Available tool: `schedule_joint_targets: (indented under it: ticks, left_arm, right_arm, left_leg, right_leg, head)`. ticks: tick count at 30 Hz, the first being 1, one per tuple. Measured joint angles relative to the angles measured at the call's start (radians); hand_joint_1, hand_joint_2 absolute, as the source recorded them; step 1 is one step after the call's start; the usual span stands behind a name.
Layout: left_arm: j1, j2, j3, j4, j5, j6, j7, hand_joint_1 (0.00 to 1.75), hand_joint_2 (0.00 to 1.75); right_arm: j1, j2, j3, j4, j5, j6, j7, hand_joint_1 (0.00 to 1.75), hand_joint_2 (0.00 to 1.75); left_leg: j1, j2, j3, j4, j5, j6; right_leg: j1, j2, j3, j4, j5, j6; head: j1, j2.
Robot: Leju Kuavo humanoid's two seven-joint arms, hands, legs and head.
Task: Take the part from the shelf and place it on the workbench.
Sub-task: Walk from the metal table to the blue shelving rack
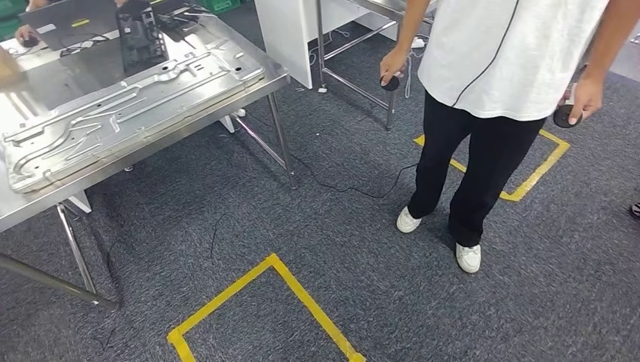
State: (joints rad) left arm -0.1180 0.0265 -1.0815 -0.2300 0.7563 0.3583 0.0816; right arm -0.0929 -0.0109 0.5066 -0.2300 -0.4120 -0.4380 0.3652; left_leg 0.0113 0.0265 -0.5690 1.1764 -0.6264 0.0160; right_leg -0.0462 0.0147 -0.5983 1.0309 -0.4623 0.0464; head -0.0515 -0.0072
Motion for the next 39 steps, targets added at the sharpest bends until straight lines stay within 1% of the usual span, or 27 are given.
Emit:
schedule_joint_targets:
  ticks: [2,3,5,7,8,10,12,13,15,16,17,18,19,20,22,23,24,26,28,30,32,33,34,35,36,37,39]
  left_arm:
    - [0.005,0.0,0.001,0.0,0.01,0.0,0.014,0.0,0.0]
    - [0.005,0.001,0.001,0.0,0.011,0.0,0.016,0.0,0.0]
    - [0.003,0.004,0.001,0.0,0.012,0.002,0.007,0.0,0.0]
    - [0.001,0.012,0.002,0.0,0.011,0.009,-0.017,0.0,0.0]
    - [0.001,0.015,0.002,0.0,0.01,0.014,-0.032,0.0,0.0]
    - [-0.001,0.02,0.002,-0.001,0.008,0.023,-0.062,0.0,0.0]
    - [-0.004,0.021,0.002,-0.001,0.006,0.03,-0.082,0.0,0.0]
    - [-0.005,0.021,0.002,-0.002,0.004,0.032,-0.088,0.0,0.0]
    - [0.0,0.021,0.002,-0.002,0.003,0.037,-0.094,0.0,0.0]
    - [0.003,0.021,0.002,-0.002,0.004,0.039,-0.095,0.0,0.0]
    - [0.006,0.021,0.002,-0.002,0.004,0.041,-0.093,0.0,0.0]
    - [0.007,0.021,0.002,-0.002,0.005,0.043,-0.09,0.0,0.0]
    - [0.007,0.021,0.002,-0.002,0.004,0.044,-0.087,0.0,0.0]
    - [0.006,0.021,0.002,-0.002,0.004,0.046,-0.083,0.0,0.0]
    - [0.005,0.02,0.002,-0.002,0.005,0.048,-0.074,0.0,0.0]
    - [0.003,0.02,0.002,-0.002,0.005,0.047,-0.07,0.0,0.0]
    - [0.002,0.019,0.002,-0.002,0.006,0.045,-0.066,0.0,0.0]
    - [-0.003,0.017,0.002,-0.003,0.008,0.04,-0.06,0.0,0.0]
    - [-0.005,0.016,0.002,-0.003,0.007,0.033,-0.055,0.0,0.0]
    - [-0.001,0.015,0.002,-0.003,0.004,0.025,-0.047,0.0,0.0]
    - [0.004,0.015,0.002,-0.003,0.002,0.02,-0.041,0.0,0.0]
    - [0.006,0.015,0.002,-0.003,0.0,0.019,-0.041,0.0,0.0]
    - [0.006,0.015,0.002,-0.003,-0.001,0.019,-0.042,0.0,0.0]
    - [0.006,0.015,0.002,-0.003,-0.002,0.02,-0.044,0.0,0.0]
    - [0.005,0.014,0.001,-0.003,-0.003,0.02,-0.048,0.0,0.0]
    - [0.004,0.013,0.001,-0.003,-0.003,0.02,-0.051,0.0,0.0]
    - [0.004,0.012,0.001,-0.003,-0.004,0.02,-0.055,0.0,0.0]
  right_arm:
    - [0.001,0.003,0.0,0.0,-0.007,0.004,0.001,0.0,0.0]
    - [0.002,0.004,0.0,0.0,-0.012,0.007,-0.001,0.0,0.0]
    - [0.003,0.009,0.0,0.0,-0.018,0.012,-0.009,0.0,0.0]
    - [0.001,0.017,0.0,0.0,-0.021,0.017,-0.016,0.0,0.0]
    - [0.0,0.021,0.0,0.0,-0.021,0.018,-0.019,0.0,0.0]
    - [0.004,0.027,0.0,0.0,-0.024,0.019,-0.02,0.0,0.0]
    - [0.009,0.029,0.0,0.001,-0.028,0.019,-0.021,0.0,0.0]
    - [0.008,0.03,0.0,0.002,-0.029,0.02,-0.022,0.0,0.0]
    - [0.004,0.031,0.0,0.002,-0.031,0.02,-0.026,0.0,0.0]
    - [0.002,0.031,0.001,0.002,-0.033,0.021,-0.028,0.0,0.0]
    - [0.002,0.032,0.001,0.002,-0.035,0.021,-0.029,0.0,0.0]
    - [0.002,0.032,0.001,0.002,-0.037,0.021,-0.03,0.0,0.0]
    - [0.002,0.032,0.001,0.002,-0.038,0.02,-0.03,0.0,0.0]
    - [0.002,0.032,0.001,0.003,-0.039,0.02,-0.031,0.0,0.0]
    - [0.001,0.032,0.001,0.003,-0.039,0.02,-0.03,0.0,0.0]
    - [0.001,0.031,0.001,0.003,-0.039,0.019,-0.03,0.0,0.0]
    - [0.002,0.031,0.001,0.003,-0.039,0.019,-0.029,0.0,0.0]
    - [0.006,0.032,0.001,0.004,-0.039,0.019,-0.028,0.0,0.0]
    - [0.004,0.033,0.001,0.005,-0.04,0.019,-0.027,0.0,0.0]
    - [-0.002,0.033,0.0,0.006,-0.041,0.019,-0.026,0.0,0.0]
    - [-0.002,0.034,0.0,0.006,-0.044,0.019,-0.029,0.0,0.0]
    - [-0.001,0.034,0.0,0.006,-0.045,0.02,-0.033,0.0,0.0]
    - [0.0,0.034,0.0,0.006,-0.046,0.021,-0.037,0.0,0.0]
    - [0.0,0.034,0.001,0.006,-0.047,0.023,-0.04,0.0,0.0]
    - [0.0,0.034,0.001,0.006,-0.047,0.024,-0.042,0.0,0.0]
    - [0.0,0.033,0.001,0.006,-0.047,0.025,-0.043,0.0,0.0]
    - [0.0,0.032,0.001,0.006,-0.046,0.025,-0.044,0.0,0.0]
  left_leg:
    - [0.0,-0.01,-0.044,0.096,-0.032,0.003]
    - [-0.001,-0.014,-0.041,0.09,-0.018,0.007]
    - [-0.005,-0.035,0.011,-0.024,0.051,0.024]
    - [-0.013,-0.08,0.065,-0.148,0.105,0.039]
    - [-0.017,-0.095,0.075,-0.176,0.114,0.044]
    - [-0.024,-0.089,0.076,-0.191,0.123,0.053]
    - [-0.022,-0.068,0.082,-0.218,0.146,0.062]
    - [-0.021,-0.057,0.085,-0.232,0.159,0.068]
    - [-0.024,-0.031,0.082,-0.243,0.172,0.077]
    - [-0.028,-0.014,0.078,-0.243,0.174,0.08]
    - [-0.033,0.002,0.075,-0.242,0.175,0.08]
    - [-0.038,0.019,0.072,-0.242,0.176,0.081]
    - [-0.043,0.034,0.07,-0.241,0.177,0.082]
    - [-0.046,0.048,0.07,-0.241,0.177,0.082]
    - [-0.053,0.073,0.072,-0.24,0.177,0.08]
    - [-0.055,0.085,0.074,-0.239,0.177,0.078]
    - [-0.056,0.096,0.075,-0.238,0.177,0.074]
    - [-0.055,0.107,0.075,-0.236,0.176,0.066]
    - [-0.049,0.059,0.06,-0.195,0.145,0.047]
    - [-0.031,-0.002,0.013,-0.079,0.074,0.023]
    - [-0.014,-0.015,-0.036,0.041,0.02,0.007]
    - [-0.007,-0.016,-0.04,0.056,0.02,0.0]
    - [0.001,-0.017,-0.021,0.026,0.04,-0.007]
    - [0.01,-0.024,0.015,-0.039,0.073,-0.015]
    - [0.02,-0.043,0.056,-0.117,0.101,-0.026]
    - [0.024,-0.062,0.087,-0.179,0.123,-0.029]
    - [0.022,-0.084,0.105,-0.225,0.135,-0.018]
  right_leg:
    - [0.002,0.026,-0.006,0.0,0.004,-0.005]
    - [0.004,0.04,-0.007,0.0,0.006,-0.006]
    - [0.004,0.067,-0.008,0.0,0.012,-0.005]
    - [0.002,0.091,-0.01,-0.002,0.019,0.002]
    - [0.0,0.099,-0.011,-0.005,0.023,0.008]
    - [-0.003,0.118,-0.011,-0.023,0.037,0.028]
    - [0.002,0.096,-0.016,-0.023,0.036,0.038]
    - [0.007,0.07,-0.028,0.002,0.016,0.038]
    - [0.015,0.018,-0.075,0.111,-0.055,0.032]
    - [0.016,0.007,-0.098,0.173,-0.086,0.032]
    - [0.017,0.002,-0.109,0.213,-0.102,0.032]
    - [0.019,-0.003,-0.101,0.218,-0.101,0.031]
    - [0.021,-0.008,-0.072,0.183,-0.085,0.028]
    - [0.025,-0.021,-0.023,0.114,-0.059,0.023]
    - [0.037,-0.061,0.068,-0.028,-0.021,0.006]
    - [0.043,-0.072,0.091,-0.068,-0.011,-0.002]
    - [0.047,-0.074,0.097,-0.083,-0.007,-0.008]
    - [0.042,-0.052,0.092,-0.089,0.007,-0.015]
    - [0.031,-0.033,0.087,-0.098,0.022,-0.02]
    - [0.027,-0.014,0.075,-0.101,0.034,-0.019]
    - [0.023,0.011,0.06,-0.1,0.044,-0.011]
    - [0.019,0.024,0.054,-0.099,0.049,-0.006]
    - [0.014,0.037,0.047,-0.098,0.055,0.001]
    - [0.007,0.051,0.042,-0.097,0.06,0.009]
    - [0.002,0.063,0.037,-0.096,0.064,0.017]
    - [-0.001,0.075,0.032,-0.094,0.069,0.025]
    - [-0.002,0.095,0.024,-0.095,0.078,0.041]
  head:
    - [0.0,0.0]
    - [0.0,0.0]
    - [0.0,0.0]
    - [-0.001,0.0]
    - [-0.001,0.0]
    - [-0.002,0.0]
    - [-0.002,0.0]
    - [-0.001,0.0]
    - [0.003,0.0]
    - [0.004,0.0]
    - [0.005,0.0]
    - [0.005,0.0]
    - [0.005,0.0]
    - [0.005,0.0]
    - [0.004,0.0]
    - [0.004,0.0]
    - [0.004,0.0]
    - [0.005,0.001]
    - [0.004,0.001]
    - [0.002,0.001]
    - [0.002,0.001]
    - [0.002,0.001]
    - [0.002,0.001]
    - [0.002,0.001]
    - [0.002,0.001]
    - [0.001,0.001]
    - [0.002,0.001]
